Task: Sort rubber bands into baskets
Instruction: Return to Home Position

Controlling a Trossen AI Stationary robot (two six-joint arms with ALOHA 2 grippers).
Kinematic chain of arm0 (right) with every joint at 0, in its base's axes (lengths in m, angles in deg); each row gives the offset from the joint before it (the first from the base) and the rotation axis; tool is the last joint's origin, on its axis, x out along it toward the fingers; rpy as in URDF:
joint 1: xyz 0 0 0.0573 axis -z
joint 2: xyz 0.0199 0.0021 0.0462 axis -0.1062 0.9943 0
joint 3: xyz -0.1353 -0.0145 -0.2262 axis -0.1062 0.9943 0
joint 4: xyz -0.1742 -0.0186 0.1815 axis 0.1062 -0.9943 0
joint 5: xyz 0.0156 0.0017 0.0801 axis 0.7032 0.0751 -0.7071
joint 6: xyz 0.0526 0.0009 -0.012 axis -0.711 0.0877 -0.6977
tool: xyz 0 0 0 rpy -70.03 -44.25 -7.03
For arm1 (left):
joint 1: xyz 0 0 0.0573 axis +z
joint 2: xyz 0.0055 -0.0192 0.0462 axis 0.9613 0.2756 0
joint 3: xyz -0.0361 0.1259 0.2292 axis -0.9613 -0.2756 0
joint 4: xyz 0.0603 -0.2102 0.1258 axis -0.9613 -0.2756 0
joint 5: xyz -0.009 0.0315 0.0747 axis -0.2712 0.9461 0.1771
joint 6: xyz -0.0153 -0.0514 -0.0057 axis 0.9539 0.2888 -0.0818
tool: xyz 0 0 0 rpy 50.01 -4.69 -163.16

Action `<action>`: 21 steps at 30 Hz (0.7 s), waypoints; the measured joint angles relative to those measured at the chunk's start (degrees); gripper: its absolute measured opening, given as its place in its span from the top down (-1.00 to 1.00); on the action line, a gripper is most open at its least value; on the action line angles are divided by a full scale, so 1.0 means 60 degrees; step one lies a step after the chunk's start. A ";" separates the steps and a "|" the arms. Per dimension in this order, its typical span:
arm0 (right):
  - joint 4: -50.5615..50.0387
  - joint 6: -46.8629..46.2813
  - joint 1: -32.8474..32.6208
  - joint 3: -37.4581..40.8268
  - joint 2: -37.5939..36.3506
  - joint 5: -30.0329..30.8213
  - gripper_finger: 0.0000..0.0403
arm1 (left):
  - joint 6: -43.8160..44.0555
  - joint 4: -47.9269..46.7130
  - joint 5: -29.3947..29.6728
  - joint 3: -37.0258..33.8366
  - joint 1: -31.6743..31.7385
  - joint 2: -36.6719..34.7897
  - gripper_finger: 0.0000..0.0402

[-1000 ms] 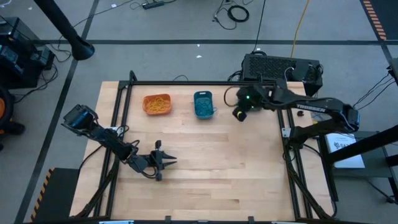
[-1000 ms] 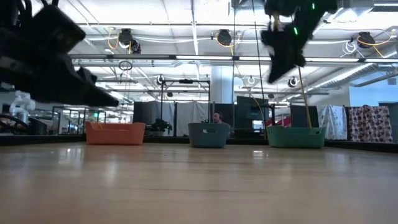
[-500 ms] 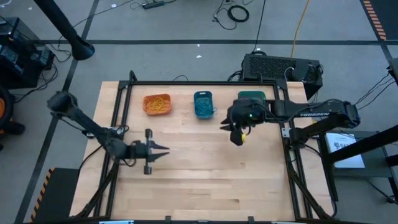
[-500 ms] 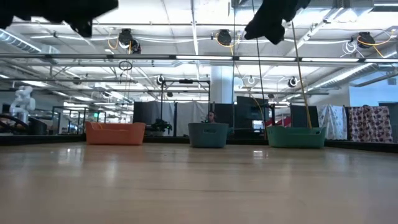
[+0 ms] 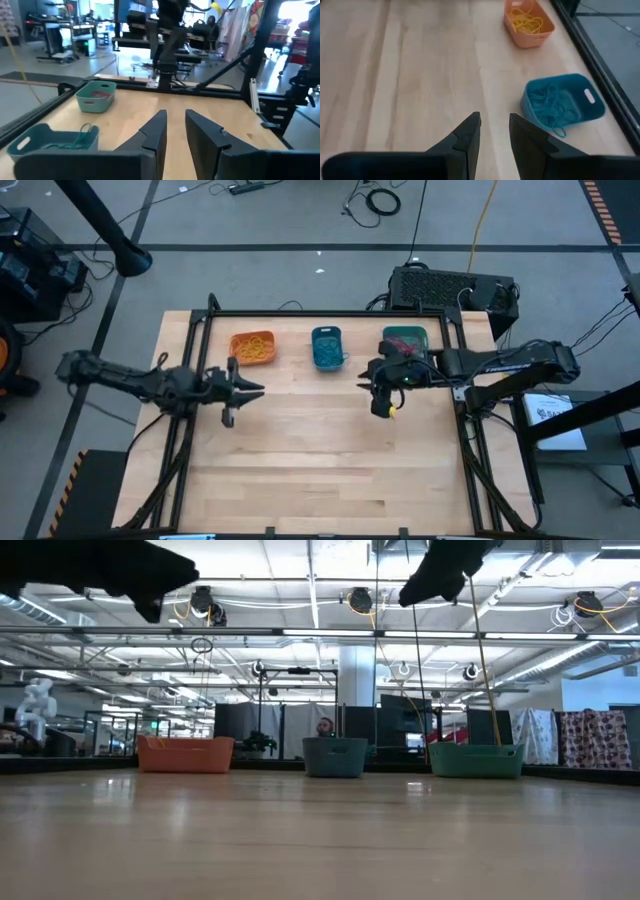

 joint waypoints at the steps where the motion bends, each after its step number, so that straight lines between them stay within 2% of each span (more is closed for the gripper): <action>1: 0.0065 0.0061 0.0002 0.0085 -0.0002 0.0013 0.51 | 0.0006 0.0089 -0.0439 -0.0001 0.0363 0.0090 0.62; 4: 0.0555 0.0123 0.0002 0.0715 -0.0130 -0.0409 0.51 | 0.0159 0.0141 -0.1384 -0.0004 0.1266 0.0262 0.62; 7: 0.2173 0.0517 0.0133 0.1891 -0.0479 -0.0856 0.51 | 0.0240 -0.0017 -0.2230 -0.0007 0.1910 0.0310 0.62; 10: 0.3515 0.0742 0.0491 0.3072 -0.1047 -0.0920 0.51 | 0.0220 0.0170 -0.2394 -0.0005 0.2423 0.0259 0.62; 13: 0.3908 0.0683 0.0912 0.3789 -0.2007 -0.0915 0.51 | 0.0222 0.0334 -0.2585 0.0024 0.3046 0.0169 0.62; 17: 0.4043 0.0376 0.1172 0.4513 -0.3505 -0.1087 0.51 | 0.0449 -0.0346 -0.3506 0.0204 0.3646 -0.0305 0.62; 21: 0.5488 0.0376 0.1135 0.5824 -0.5014 -0.1504 0.51 | 0.0537 -0.1597 -0.3743 0.0095 0.3707 -0.1077 0.62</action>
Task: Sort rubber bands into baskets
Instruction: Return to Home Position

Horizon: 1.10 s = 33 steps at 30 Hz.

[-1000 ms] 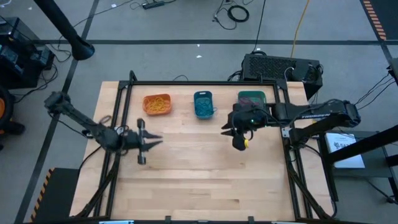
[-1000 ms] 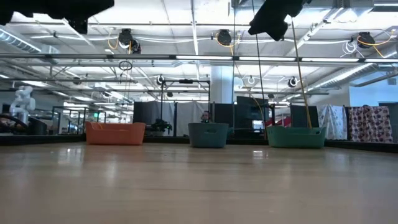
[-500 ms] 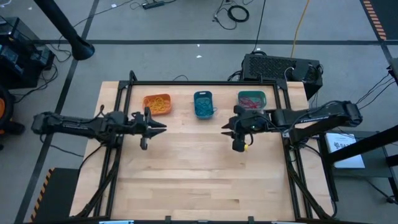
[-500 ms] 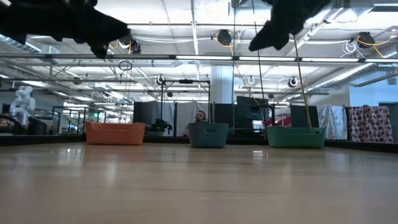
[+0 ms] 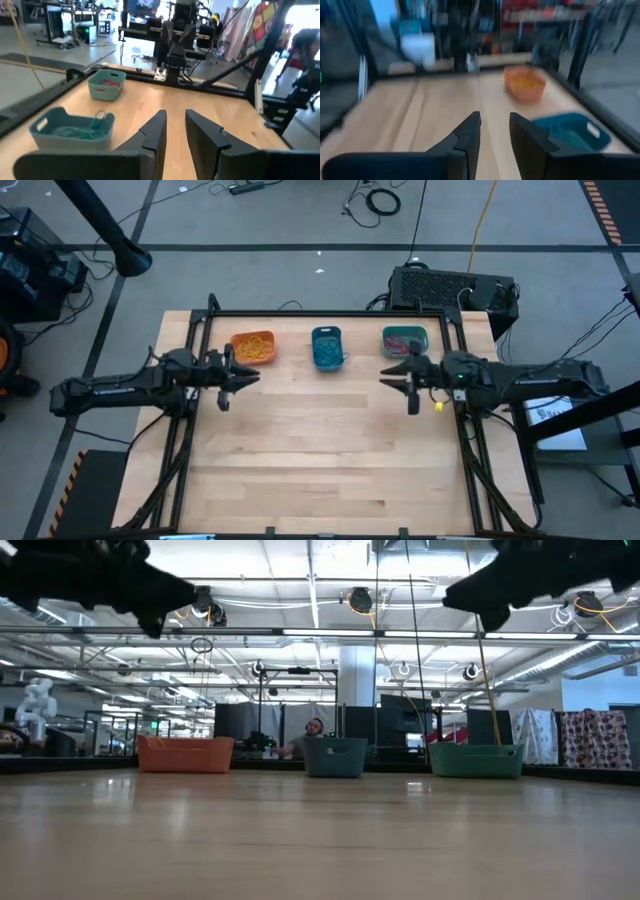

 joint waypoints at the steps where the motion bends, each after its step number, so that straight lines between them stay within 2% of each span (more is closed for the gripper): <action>1: 0.0755 -0.0092 0.0001 0.0487 -0.0276 0.0015 0.51 | 0.0144 0.0003 0.0029 -0.0159 -0.0028 -0.0158 0.62; 4: 0.2954 -0.0269 0.0025 0.1952 -0.0826 0.0168 0.51 | 0.0618 0.1076 0.0679 -0.1015 -0.0187 -0.0398 0.62; 6: 0.3841 -0.0269 0.0025 0.2667 -0.1020 0.0184 0.51 | 0.0791 0.2042 0.1121 -0.1681 -0.0282 -0.0406 0.62; 10: 0.4141 -0.0567 0.0025 0.3400 -0.1201 0.0189 0.51 | 0.0974 0.2744 0.1232 -0.2632 -0.0350 -0.0409 0.62; 16: 0.3742 -0.0416 0.0039 0.3888 -0.1319 0.0265 0.51 | 0.0967 0.2325 0.1208 -0.2674 -0.0350 -0.0513 0.62; 19: 0.3006 -0.0243 0.0040 0.3891 -0.1680 0.0687 0.51 | 0.0882 0.2451 0.0887 -0.2674 -0.0350 -0.0879 0.62; 25: 0.1272 -0.0068 0.0044 0.3894 -0.3313 0.0723 0.51 | 0.0693 0.0817 0.0639 -0.2674 -0.0332 -0.2145 0.62; 33: 0.0002 0.0107 0.0045 0.4471 -0.5713 0.0542 0.51 | 0.0423 0.0319 0.0696 -0.2674 -0.0332 -0.4049 0.62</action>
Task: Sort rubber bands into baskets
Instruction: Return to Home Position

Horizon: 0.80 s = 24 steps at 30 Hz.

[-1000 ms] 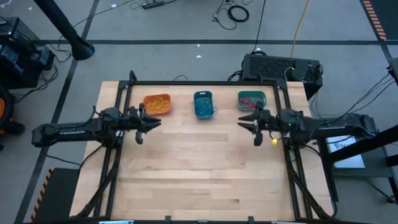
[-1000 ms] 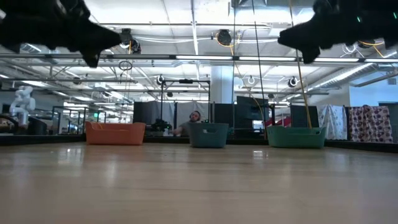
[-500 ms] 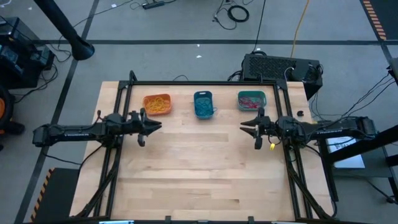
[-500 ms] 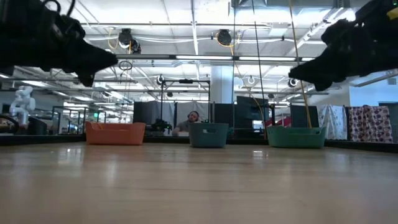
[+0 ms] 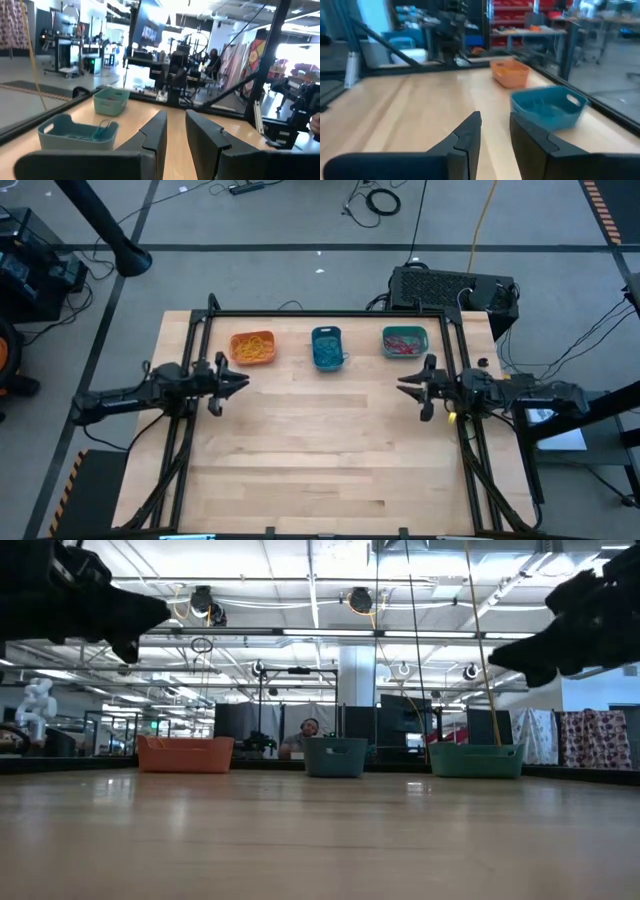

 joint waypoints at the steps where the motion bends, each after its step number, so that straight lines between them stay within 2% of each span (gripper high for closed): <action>1: 0.0031 0.0036 0.0022 -0.0036 -0.0111 -0.0134 0.51 | -0.0032 -0.0145 0.0003 0.0000 0.0000 -0.0210 0.62; 4: -0.0056 0.0289 0.0078 -0.0012 -0.0380 -0.1275 0.51 | -0.0063 -0.0504 0.0004 -0.0004 0.0000 -0.0314 0.62; 7: -0.0076 0.0452 0.0112 -0.0008 -0.0421 -0.1754 0.51 | -0.0147 -0.0665 -0.0005 -0.0004 0.0000 -0.0320 0.62; 13: -0.0058 0.0529 0.0097 -0.0008 -0.0077 -0.1833 0.51 | -0.0282 -0.0659 0.0452 -0.0007 0.0000 -0.0313 0.62; 24: -0.0058 0.0425 0.0097 -0.0008 0.0016 -0.1866 0.51 | -0.0239 -0.0633 0.0452 -0.0011 0.0000 -0.0313 0.62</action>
